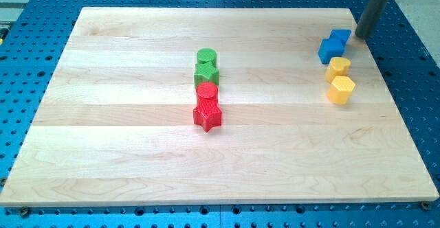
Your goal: Move the yellow heart to the top left of the yellow hexagon
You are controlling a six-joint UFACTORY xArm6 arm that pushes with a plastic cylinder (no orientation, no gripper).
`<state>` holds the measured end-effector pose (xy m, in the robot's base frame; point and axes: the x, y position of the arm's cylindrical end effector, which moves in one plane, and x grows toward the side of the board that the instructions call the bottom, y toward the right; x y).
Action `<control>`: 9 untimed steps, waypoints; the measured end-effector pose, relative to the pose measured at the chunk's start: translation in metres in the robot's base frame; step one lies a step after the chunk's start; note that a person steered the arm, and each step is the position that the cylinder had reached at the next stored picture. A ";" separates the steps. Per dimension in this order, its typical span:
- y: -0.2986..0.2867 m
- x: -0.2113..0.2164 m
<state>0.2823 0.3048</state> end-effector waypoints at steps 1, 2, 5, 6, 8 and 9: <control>-0.021 0.044; -0.053 0.086; -0.096 0.144; -0.119 0.149; -0.146 0.141; -0.148 0.140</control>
<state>0.4227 0.1565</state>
